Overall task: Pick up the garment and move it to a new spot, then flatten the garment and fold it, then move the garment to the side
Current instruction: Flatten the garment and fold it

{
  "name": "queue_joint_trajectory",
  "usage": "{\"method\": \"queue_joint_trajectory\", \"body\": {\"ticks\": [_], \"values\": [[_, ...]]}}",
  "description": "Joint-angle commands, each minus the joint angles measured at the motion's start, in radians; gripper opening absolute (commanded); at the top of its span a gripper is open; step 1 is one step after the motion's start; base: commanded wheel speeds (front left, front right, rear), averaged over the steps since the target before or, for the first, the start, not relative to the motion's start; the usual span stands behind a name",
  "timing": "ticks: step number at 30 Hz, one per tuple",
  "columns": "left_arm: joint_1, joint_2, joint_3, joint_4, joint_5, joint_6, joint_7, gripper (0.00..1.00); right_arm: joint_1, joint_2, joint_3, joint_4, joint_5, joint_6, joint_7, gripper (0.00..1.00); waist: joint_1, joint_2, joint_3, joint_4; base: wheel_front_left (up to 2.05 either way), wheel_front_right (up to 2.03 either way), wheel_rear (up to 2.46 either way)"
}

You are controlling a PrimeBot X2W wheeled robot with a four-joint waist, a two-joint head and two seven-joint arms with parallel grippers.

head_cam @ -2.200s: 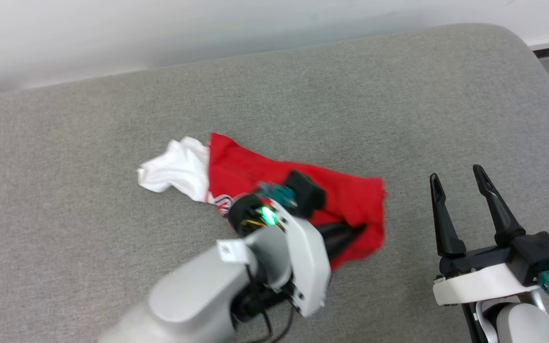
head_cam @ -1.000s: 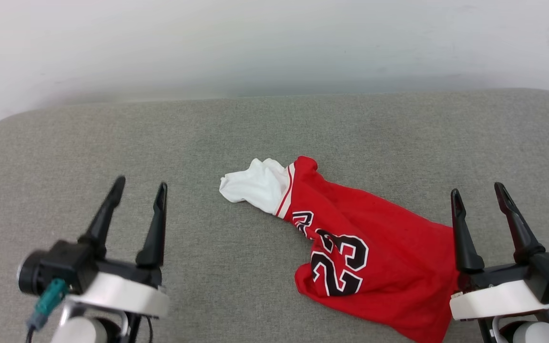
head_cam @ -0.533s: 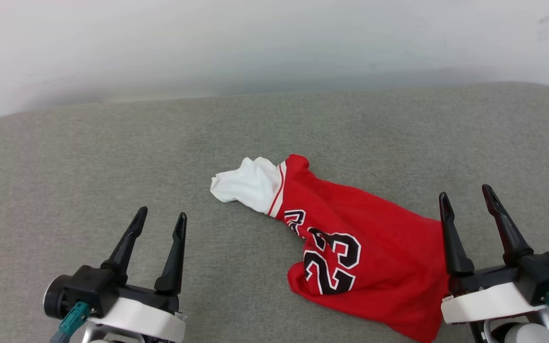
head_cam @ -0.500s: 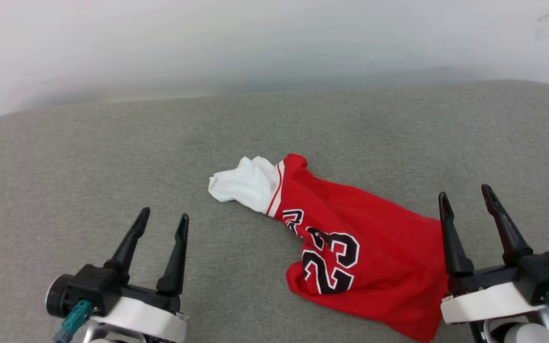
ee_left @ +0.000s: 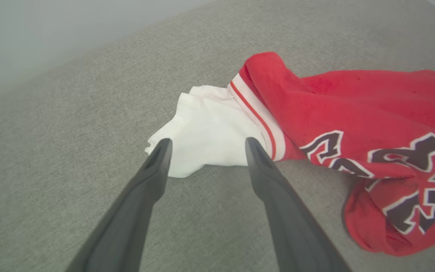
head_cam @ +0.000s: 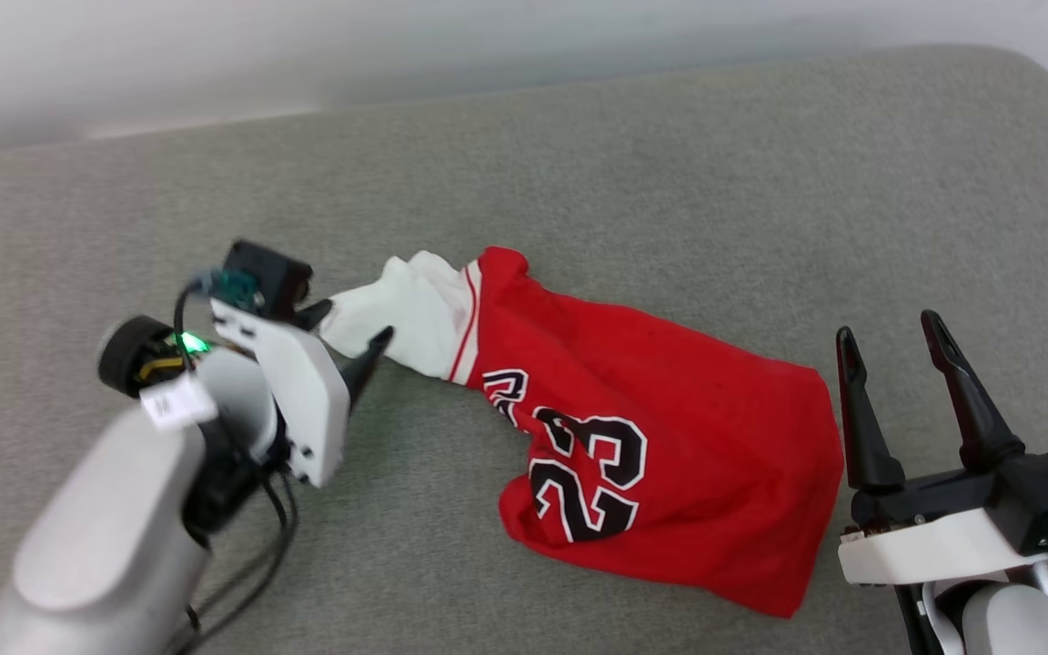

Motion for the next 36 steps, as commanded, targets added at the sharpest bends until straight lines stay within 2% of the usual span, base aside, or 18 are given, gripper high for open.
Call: {"method": "queue_joint_trajectory", "body": {"ticks": [1,5,8,13,19,20,21,24,30,33,34,36], "values": [[-0.056,0.026,-0.023,0.030,-0.048,0.001,0.082,1.00,-0.016,0.002,0.004,-0.005,0.009,0.000,-0.002,1.00,-0.0001,0.0000,0.036,-0.032,0.00,0.00,0.00],[-0.163,0.078,-0.073,0.112,-0.117,0.001,0.249,1.00,-0.033,0.002,0.013,-0.005,0.029,0.000,-0.002,1.00,-0.0001,0.0000,0.070,-0.064,0.00,0.00,0.00],[-0.214,0.107,-0.097,0.171,-0.133,0.000,0.315,1.00,-0.041,0.002,0.020,-0.004,0.041,0.000,-0.002,1.00,-0.0001,0.0000,0.092,-0.085,0.00,0.00,0.00],[-0.260,0.145,-0.153,0.233,-0.111,0.000,0.355,1.00,-0.045,0.002,0.024,-0.007,0.053,0.000,-0.002,1.00,-0.0001,0.0000,0.124,-0.105,0.00,0.00,0.00],[-0.253,0.131,-0.199,0.297,-0.143,0.000,0.356,1.00,-0.053,0.002,0.026,-0.010,0.057,0.000,-0.002,1.00,-0.0001,0.0000,0.148,-0.105,0.00,0.00,0.00],[-0.251,0.127,-0.206,0.301,-0.157,0.000,0.356,0.71,-0.055,0.002,0.027,-0.011,0.057,0.000,-0.002,1.00,-0.0001,0.0000,0.151,-0.103,0.00,0.00,0.00],[-0.248,0.123,-0.212,0.303,-0.174,0.000,0.350,0.00,-0.058,0.002,0.028,-0.011,0.055,0.000,-0.002,1.00,-0.0001,0.0000,0.153,-0.100,0.00,0.00,0.00],[-0.244,0.134,-0.213,0.301,-0.197,0.000,0.308,0.00,-0.058,0.002,0.025,-0.008,0.049,0.000,-0.002,1.00,-0.0001,0.0000,0.151,-0.089,0.00,0.00,0.00],[-0.183,0.173,-0.136,0.275,-0.226,0.015,0.131,0.00,-0.037,0.002,0.022,0.006,0.038,0.000,-0.002,1.00,-0.0001,0.0000,0.099,-0.050,0.00,0.00,0.00],[-0.104,0.193,-0.098,0.230,-0.239,0.052,0.049,0.00,-0.021,0.002,0.022,0.011,0.030,0.000,-0.002,1.00,-0.0001,0.0000,0.062,-0.024,0.00,0.00,0.00],[-0.035,0.216,-0.066,0.188,-0.255,0.082,0.004,0.00,-0.014,0.002,0.023,0.014,0.027,0.000,-0.002,1.00,-0.0001,0.0000,0.042,-0.006,0.00,0.00,0.00],[0.042,0.234,-0.044,0.138,-0.268,0.109,-0.032,0.00,-0.006,0.002,0.022,0.016,0.023,0.000,-0.002,1.00,-0.0001,0.0000,0.023,0.014,0.00,0.00,0.00]]}}
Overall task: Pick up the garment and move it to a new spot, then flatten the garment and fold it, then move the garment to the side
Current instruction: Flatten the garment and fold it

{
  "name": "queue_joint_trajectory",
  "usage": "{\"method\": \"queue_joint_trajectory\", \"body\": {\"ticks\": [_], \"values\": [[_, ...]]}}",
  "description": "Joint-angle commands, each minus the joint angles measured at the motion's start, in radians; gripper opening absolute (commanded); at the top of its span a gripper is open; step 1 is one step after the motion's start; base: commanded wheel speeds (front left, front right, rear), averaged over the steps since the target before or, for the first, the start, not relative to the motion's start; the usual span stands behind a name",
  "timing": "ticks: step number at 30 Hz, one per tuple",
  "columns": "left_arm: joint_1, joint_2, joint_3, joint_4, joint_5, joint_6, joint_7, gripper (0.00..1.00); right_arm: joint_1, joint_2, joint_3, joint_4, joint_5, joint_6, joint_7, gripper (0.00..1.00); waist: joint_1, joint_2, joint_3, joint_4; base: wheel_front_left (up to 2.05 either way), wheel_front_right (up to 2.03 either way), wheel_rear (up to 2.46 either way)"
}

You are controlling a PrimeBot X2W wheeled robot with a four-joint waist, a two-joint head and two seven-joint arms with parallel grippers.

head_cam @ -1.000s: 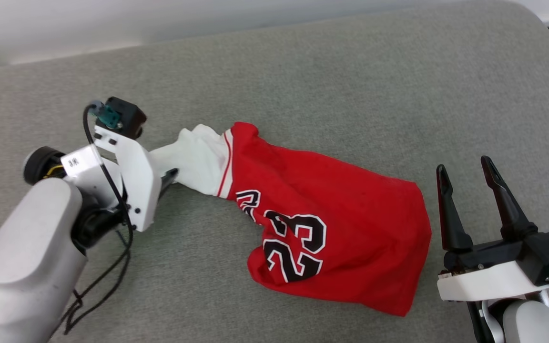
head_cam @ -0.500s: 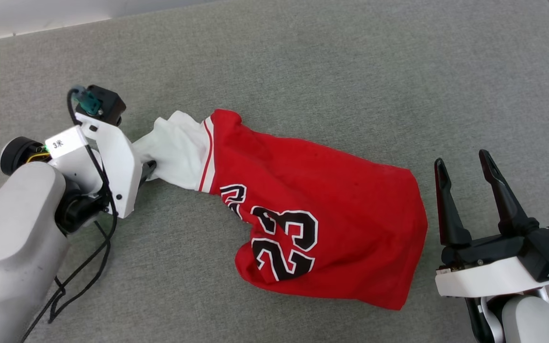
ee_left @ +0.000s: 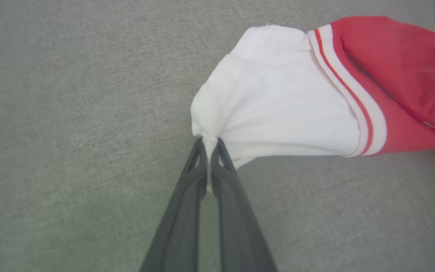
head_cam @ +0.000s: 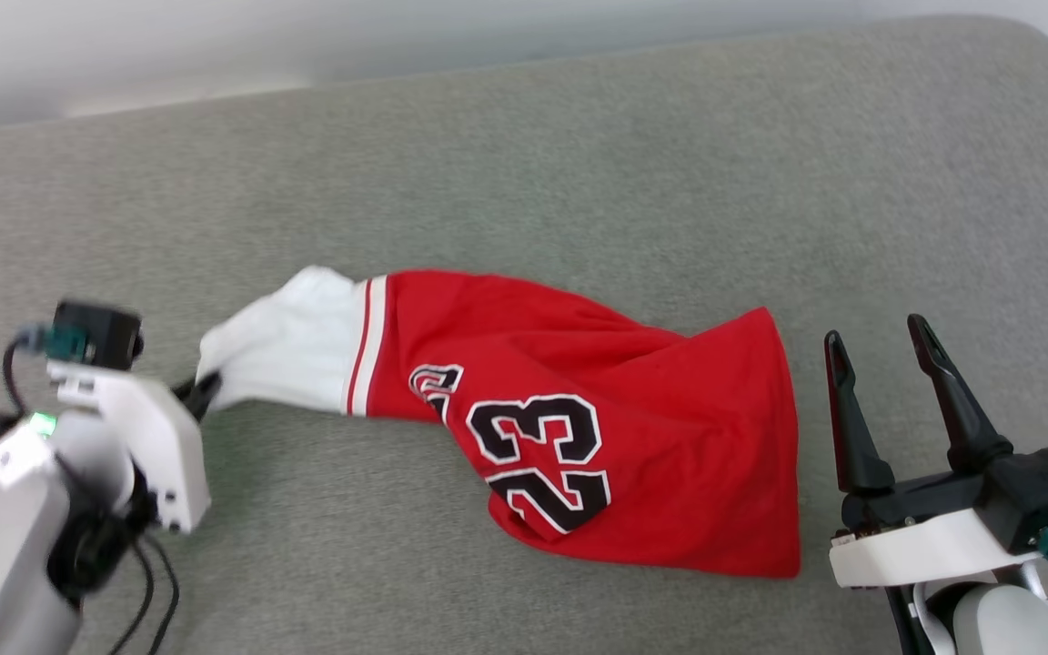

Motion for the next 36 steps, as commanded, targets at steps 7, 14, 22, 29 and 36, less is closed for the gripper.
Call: {"method": "queue_joint_trajectory", "body": {"ticks": [7,14,22,29,36], "values": [[0.331,0.047,0.038,-0.227,-0.057,0.102,-0.074,0.00,0.031,0.002,-0.006,0.008,-0.017,0.000,-0.002,1.00,0.0000,0.0000,-0.078,0.088,0.00,0.00,0.00],[0.483,0.029,0.004,-0.366,-0.063,0.144,-0.090,0.00,0.044,0.002,-0.011,0.013,-0.024,0.000,-0.002,1.00,0.0000,0.0000,-0.104,0.121,0.00,0.00,0.00],[0.470,-0.011,-0.003,-0.402,-0.008,0.156,-0.190,1.00,0.052,0.002,-0.006,0.016,-0.030,0.000,-0.002,1.00,0.0000,0.0000,-0.137,0.134,0.00,0.00,0.00],[0.400,-0.073,-0.017,-0.451,-0.008,0.096,-0.260,1.00,0.056,0.002,-0.004,0.010,-0.038,0.000,-0.002,1.00,0.0000,0.0000,-0.156,0.112,0.00,0.00,0.00],[0.180,-0.058,-0.090,-0.452,0.015,0.007,-0.083,1.00,0.025,0.002,-0.012,-0.002,-0.030,0.000,-0.002,1.00,0.0000,0.0000,-0.121,0.046,0.00,0.00,0.00]]}}
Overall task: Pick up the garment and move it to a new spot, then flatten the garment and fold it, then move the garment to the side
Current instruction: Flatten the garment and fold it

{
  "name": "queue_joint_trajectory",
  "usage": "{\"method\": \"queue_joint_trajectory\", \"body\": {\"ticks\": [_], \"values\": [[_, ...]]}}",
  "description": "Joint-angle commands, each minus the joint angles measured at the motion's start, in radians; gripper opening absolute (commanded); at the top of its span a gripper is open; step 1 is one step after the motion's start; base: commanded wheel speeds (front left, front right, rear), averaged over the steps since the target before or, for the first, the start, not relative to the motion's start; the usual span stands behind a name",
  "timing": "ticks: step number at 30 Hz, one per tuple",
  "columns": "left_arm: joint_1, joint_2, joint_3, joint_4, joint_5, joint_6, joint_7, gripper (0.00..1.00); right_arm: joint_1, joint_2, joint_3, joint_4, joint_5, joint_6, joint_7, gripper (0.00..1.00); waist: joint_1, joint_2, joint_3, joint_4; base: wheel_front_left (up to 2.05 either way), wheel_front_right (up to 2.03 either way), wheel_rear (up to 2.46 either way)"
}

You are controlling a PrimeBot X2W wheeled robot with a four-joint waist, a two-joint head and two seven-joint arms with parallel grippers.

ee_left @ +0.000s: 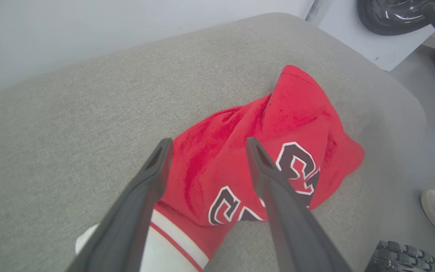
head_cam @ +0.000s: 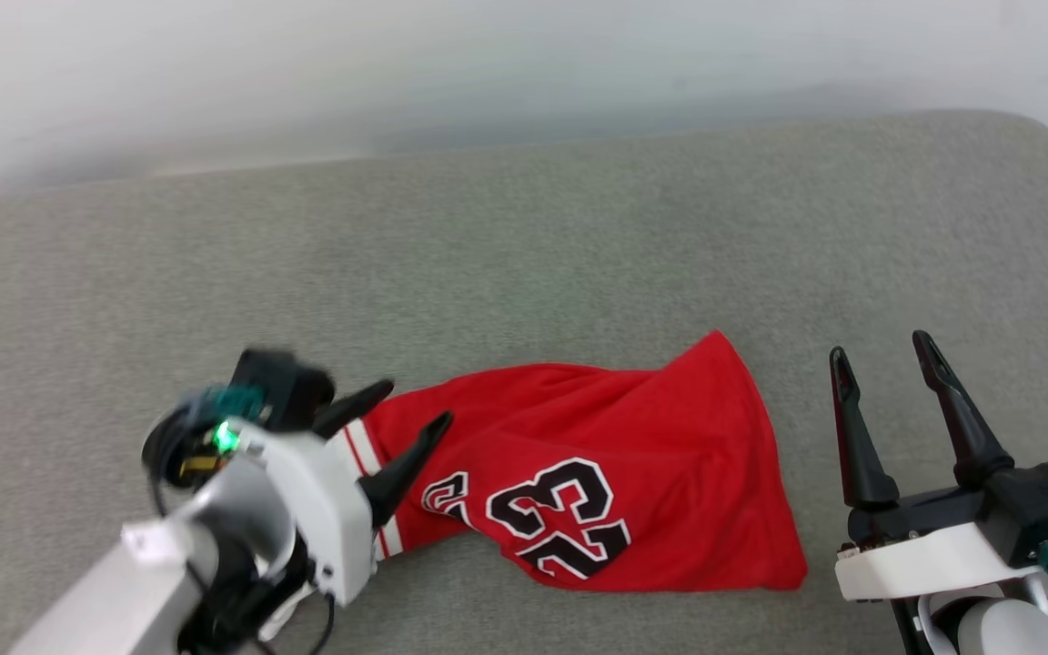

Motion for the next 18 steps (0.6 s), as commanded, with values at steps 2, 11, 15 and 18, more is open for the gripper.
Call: {"method": "queue_joint_trajectory", "body": {"ticks": [2,11,15,18], "values": [[-0.107,-0.006,-0.027,0.019,-0.004,-0.031,0.085,1.00,-0.018,0.002,-0.003,-0.006,0.011,0.000,-0.002,1.00,0.0000,0.0000,0.038,-0.042,0.00,0.00,0.00],[-0.443,-0.047,-0.158,0.178,-0.064,-0.094,0.446,1.00,-0.049,0.002,0.011,-0.011,0.050,0.000,-0.002,1.00,0.0000,0.0000,0.139,-0.144,0.00,0.00,0.00],[-0.527,-0.074,-0.207,0.255,-0.091,-0.102,0.520,1.00,-0.062,0.002,0.019,-0.010,0.064,0.000,-0.002,1.00,0.0000,0.0000,0.182,-0.186,0.00,0.00,0.00],[-0.572,-0.084,-0.249,0.307,-0.083,-0.103,0.541,1.00,-0.069,0.002,0.022,-0.009,0.075,0.000,-0.002,1.00,0.0000,0.0000,0.208,-0.211,0.00,0.00,0.00]]}}
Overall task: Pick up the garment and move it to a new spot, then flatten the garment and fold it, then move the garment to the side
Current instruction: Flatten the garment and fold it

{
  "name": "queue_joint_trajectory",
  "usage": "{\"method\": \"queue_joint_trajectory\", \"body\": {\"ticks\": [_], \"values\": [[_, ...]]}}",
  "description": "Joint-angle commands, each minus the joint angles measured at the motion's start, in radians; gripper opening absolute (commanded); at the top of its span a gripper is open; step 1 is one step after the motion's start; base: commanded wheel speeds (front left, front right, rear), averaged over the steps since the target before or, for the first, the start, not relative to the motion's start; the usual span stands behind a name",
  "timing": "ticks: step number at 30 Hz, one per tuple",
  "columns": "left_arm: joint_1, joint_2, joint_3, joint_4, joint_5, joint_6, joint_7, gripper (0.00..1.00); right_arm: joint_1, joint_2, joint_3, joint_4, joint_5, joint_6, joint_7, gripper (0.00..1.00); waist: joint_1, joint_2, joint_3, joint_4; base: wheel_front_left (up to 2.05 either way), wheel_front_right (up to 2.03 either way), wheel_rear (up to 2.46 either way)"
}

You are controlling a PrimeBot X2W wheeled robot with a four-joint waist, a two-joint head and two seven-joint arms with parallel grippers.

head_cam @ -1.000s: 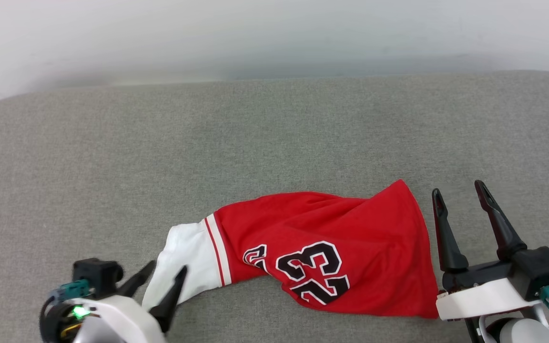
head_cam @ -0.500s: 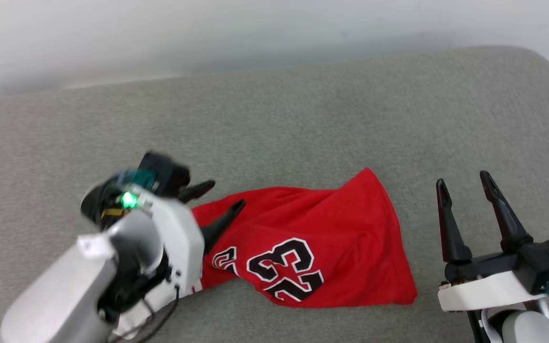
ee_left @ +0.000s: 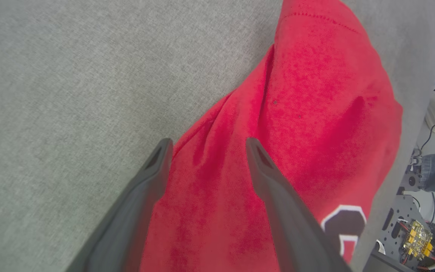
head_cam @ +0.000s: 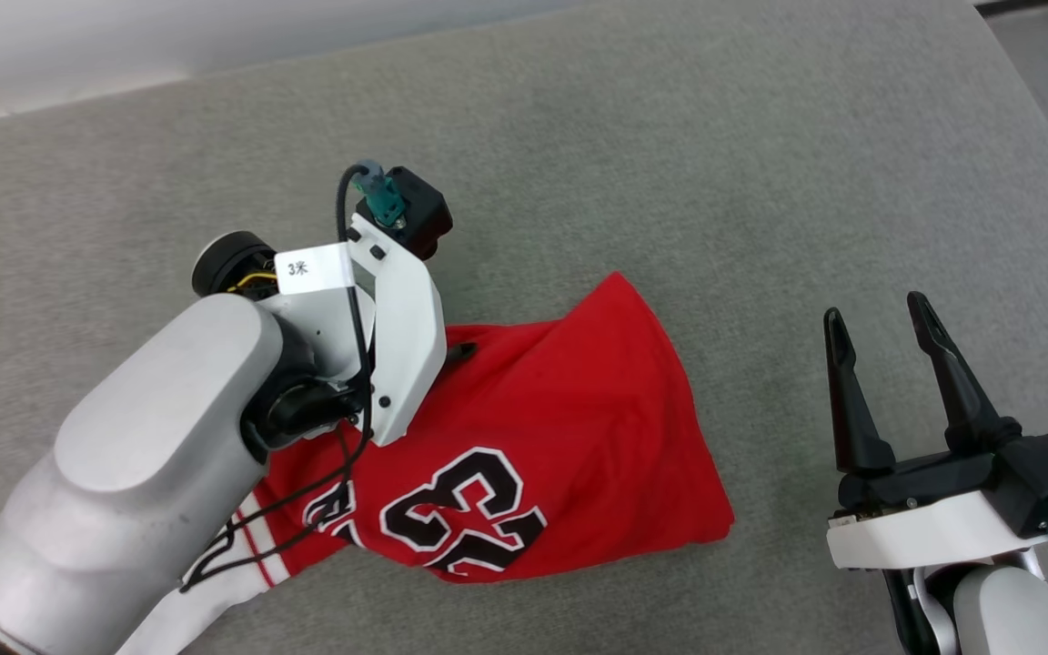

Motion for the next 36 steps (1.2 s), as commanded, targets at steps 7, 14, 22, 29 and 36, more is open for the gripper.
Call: {"method": "queue_joint_trajectory", "body": {"ticks": [7,14,22,29,36], "values": [[-0.078,0.017,-0.133,0.094,0.023,-0.003,-0.011,1.00,-0.026,0.002,0.007,-0.006,0.024,0.000,-0.002,1.00,0.0000,0.0000,0.070,-0.066,0.00,0.00,0.00],[-0.078,0.049,-0.239,0.131,-0.045,-0.003,-0.049,0.00,-0.029,0.002,0.010,-0.006,0.033,0.000,-0.002,1.00,0.0000,0.0000,0.074,-0.073,0.00,0.00,0.00],[-0.140,0.030,-0.168,0.161,-0.083,-0.003,-0.287,0.00,-0.014,0.002,0.004,0.008,0.009,0.000,-0.002,1.00,0.0000,0.0000,0.028,-0.035,0.00,0.00,0.00],[-0.180,0.050,-0.034,0.218,-0.104,0.028,-0.494,0.00,0.002,0.002,0.007,0.020,-0.017,0.000,-0.002,1.00,0.0000,0.0000,-0.020,0.011,0.00,0.00,0.00],[-0.156,0.092,0.062,0.293,-0.071,0.138,-0.680,0.00,0.015,0.002,0.016,0.029,-0.034,0.000,-0.002,1.00,0.0000,0.0000,-0.043,0.050,0.00,0.00,0.00]]}}
